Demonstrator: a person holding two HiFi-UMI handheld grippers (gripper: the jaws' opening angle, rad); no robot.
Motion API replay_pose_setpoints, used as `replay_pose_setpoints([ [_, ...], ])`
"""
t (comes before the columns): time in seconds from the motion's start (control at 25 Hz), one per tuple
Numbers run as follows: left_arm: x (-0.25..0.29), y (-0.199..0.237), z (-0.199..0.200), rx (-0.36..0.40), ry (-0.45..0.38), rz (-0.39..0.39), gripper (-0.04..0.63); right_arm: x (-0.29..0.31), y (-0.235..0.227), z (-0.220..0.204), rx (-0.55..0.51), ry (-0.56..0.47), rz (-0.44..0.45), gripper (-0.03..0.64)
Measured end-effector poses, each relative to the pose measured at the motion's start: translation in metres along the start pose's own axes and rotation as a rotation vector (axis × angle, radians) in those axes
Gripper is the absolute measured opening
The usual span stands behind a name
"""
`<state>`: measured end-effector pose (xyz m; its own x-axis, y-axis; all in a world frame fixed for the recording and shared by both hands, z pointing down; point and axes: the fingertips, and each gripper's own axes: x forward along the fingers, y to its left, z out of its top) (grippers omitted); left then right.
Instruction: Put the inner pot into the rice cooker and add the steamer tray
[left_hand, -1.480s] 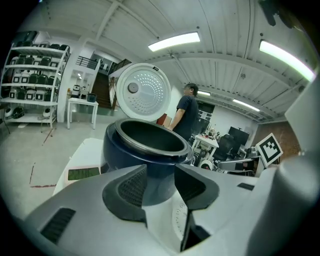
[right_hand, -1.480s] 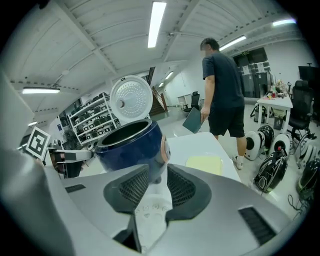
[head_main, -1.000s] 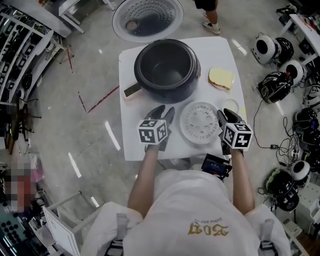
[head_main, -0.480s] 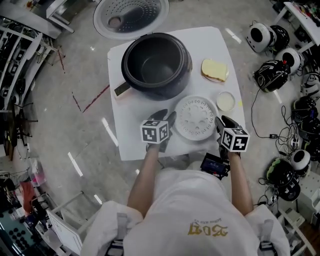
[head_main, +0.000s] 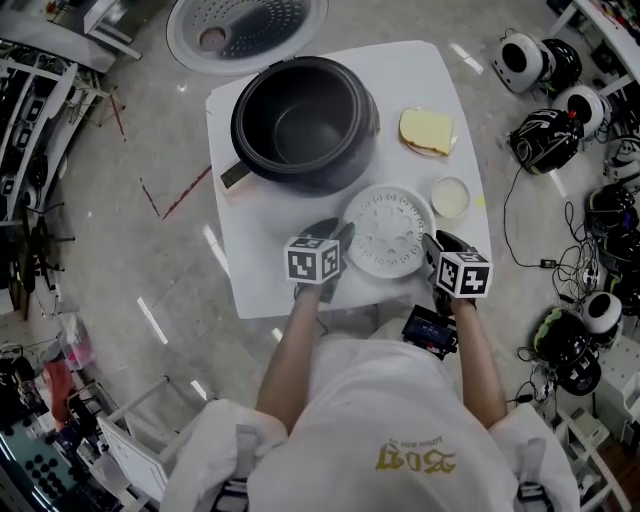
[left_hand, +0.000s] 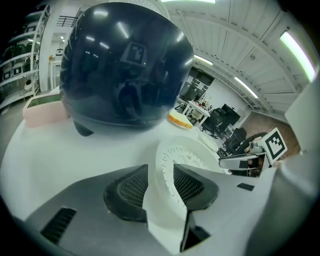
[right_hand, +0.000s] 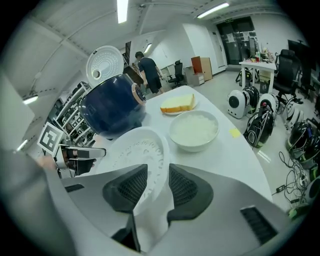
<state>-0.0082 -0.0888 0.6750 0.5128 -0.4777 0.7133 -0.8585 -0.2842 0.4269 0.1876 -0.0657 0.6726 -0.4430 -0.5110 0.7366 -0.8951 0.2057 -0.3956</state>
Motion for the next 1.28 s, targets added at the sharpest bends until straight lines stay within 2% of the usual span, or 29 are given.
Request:
replay_pose_setpoints([
  [0.2, 0.004, 0.001, -0.003, -0.009, 0.016, 0.0, 0.166, 0.003, -0.002, -0.006, 0.011, 0.024, 0.003, 0.147],
  [0.36, 0.01, -0.001, -0.007, -0.011, 0.029, -0.008, 0.084, 0.005, -0.007, -0.007, 0.042, 0.017, -0.011, 0.094],
  [0.52, 0.012, -0.002, -0.008, -0.068, 0.026, -0.02, 0.075, 0.005, -0.008, -0.008, 0.055, 0.015, -0.003, 0.087],
  [0.76, 0.004, -0.003, 0.0, -0.09, -0.005, -0.024, 0.066, 0.0, -0.005, -0.002, 0.044, -0.001, -0.004, 0.074],
  [1.28, -0.025, -0.02, 0.035, -0.053, -0.098, -0.07, 0.058, -0.025, 0.008, 0.028, 0.058, -0.108, 0.021, 0.058],
])
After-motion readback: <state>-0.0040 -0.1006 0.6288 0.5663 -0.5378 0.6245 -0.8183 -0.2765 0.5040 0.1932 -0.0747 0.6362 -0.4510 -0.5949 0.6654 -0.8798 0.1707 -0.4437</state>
